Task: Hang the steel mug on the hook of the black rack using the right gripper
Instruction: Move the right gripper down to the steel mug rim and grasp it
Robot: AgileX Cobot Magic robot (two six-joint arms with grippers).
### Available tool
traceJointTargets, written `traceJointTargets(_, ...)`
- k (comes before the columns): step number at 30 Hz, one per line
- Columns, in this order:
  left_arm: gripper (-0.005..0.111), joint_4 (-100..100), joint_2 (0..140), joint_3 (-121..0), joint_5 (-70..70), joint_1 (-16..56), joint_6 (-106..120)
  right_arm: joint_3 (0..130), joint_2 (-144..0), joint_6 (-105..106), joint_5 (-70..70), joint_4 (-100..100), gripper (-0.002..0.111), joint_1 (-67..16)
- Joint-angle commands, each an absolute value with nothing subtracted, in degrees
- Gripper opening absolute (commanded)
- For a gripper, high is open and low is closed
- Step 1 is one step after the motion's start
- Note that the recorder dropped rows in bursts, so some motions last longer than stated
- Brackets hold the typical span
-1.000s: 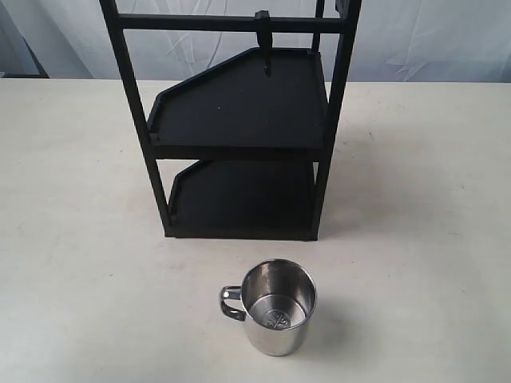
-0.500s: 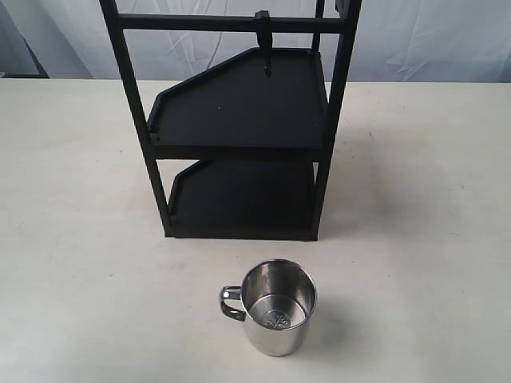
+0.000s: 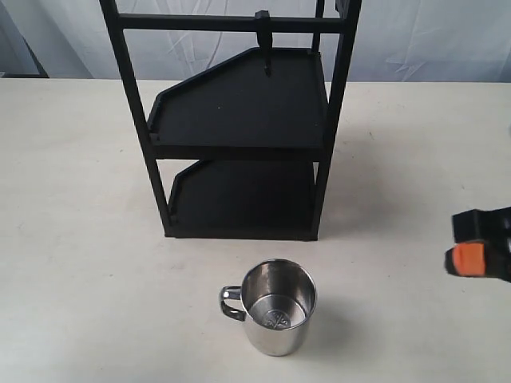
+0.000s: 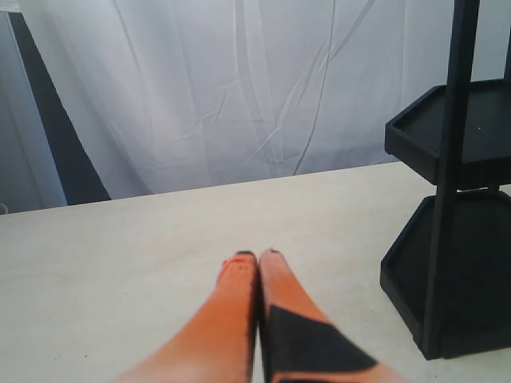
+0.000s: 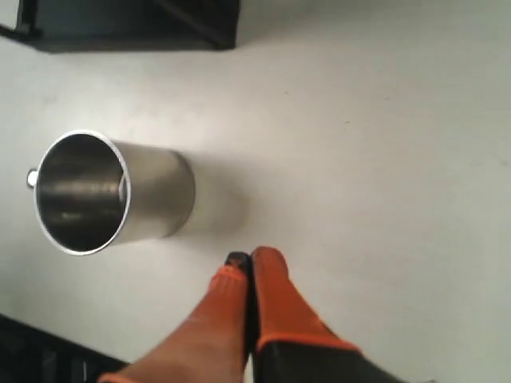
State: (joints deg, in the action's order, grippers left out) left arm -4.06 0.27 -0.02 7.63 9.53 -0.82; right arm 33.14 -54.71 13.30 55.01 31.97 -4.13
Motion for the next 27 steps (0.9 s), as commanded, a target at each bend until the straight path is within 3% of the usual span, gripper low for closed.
traceJointTargets(1, 0.002, -4.1, 0.0, 0.0, 7.3, 9.8, -1.0, 33.8, -60.3, 14.7, 50.5, 33.6, 0.001, -15.8)
traceJointTargets(10, 0.002, -4.1, 0.0, 0.0, 7.3, 9.8, -1.0, 40.2, -70.8, 3.8, 42.2, 22.9, 0.004, -33.8)
traceJointTargets(16, 0.002, -4.1, 0.0, 0.0, 7.3, 9.8, -1.0, 43.8, -78.9, 0.6, 41.8, 18.5, 0.047, -35.7)
traceJointTargets(18, 0.002, -4.1, 0.0, 0.0, 7.3, 9.8, -1.0, 44.0, -80.8, -0.4, 39.7, 18.5, 0.054, -35.7)
traceJointTargets(27, 0.002, -4.1, 0.0, 0.0, 7.3, 9.8, -1.0, 44.0, -87.5, 0.0, 34.0, 21.5, 0.050, -35.7)
